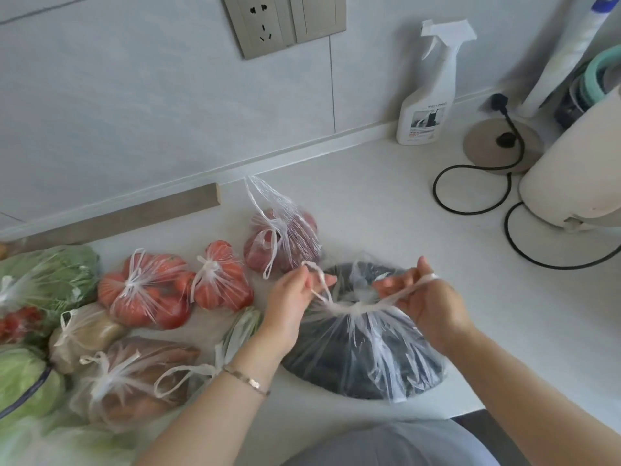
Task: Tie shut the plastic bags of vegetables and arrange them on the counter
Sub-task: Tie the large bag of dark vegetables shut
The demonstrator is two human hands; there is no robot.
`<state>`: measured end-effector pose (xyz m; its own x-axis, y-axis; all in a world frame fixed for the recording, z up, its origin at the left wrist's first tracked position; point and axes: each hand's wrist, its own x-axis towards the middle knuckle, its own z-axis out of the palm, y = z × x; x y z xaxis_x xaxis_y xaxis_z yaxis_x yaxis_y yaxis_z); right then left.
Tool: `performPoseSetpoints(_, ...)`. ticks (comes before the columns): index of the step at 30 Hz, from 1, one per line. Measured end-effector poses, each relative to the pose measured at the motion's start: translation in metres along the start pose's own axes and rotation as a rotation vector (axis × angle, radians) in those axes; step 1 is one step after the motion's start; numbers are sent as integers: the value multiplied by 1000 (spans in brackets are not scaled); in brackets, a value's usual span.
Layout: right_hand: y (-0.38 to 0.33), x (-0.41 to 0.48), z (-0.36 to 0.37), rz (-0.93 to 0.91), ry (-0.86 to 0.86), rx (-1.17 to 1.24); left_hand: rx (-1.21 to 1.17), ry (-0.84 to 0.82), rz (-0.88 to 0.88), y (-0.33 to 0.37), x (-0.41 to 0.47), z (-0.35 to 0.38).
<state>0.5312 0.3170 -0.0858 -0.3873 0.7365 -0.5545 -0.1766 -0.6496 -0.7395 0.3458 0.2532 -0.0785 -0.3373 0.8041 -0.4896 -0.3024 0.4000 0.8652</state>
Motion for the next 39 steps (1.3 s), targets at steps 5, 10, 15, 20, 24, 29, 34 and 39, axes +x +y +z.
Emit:
performPoseSetpoints(5, -15, -2, 25, -36, -177, -71, -115, -289, 32, 31, -3, 11)
performPoseSetpoints(10, 13, 3, -10, 35, 67, -86, 422, -117, -10, -6, 9, -16)
performPoseSetpoints(15, 17, -3, -22, -68, 218, -559, 728, -73, 108, -16, 10, -13)
performPoseSetpoints(20, -30, -6, -1, -125, 144, -688, 731, -278, 209, 4, -4, 15)
performPoseSetpoints(24, -34, -3, 30, -184, 15, -593, 753, -320, 222, -2, -6, 40)
performPoseSetpoints(29, -11, -1, 18, -256, 23, -564, 412, -90, 65, 1, -7, 37)
performPoseSetpoints(34, 38, -12, 19, -385, -77, -1028, 252, -26, -56, 8, -10, 43)
performPoseSetpoints(39, 42, -5, 33, -199, 124, -637, 222, 98, -10, 8, -11, 40)
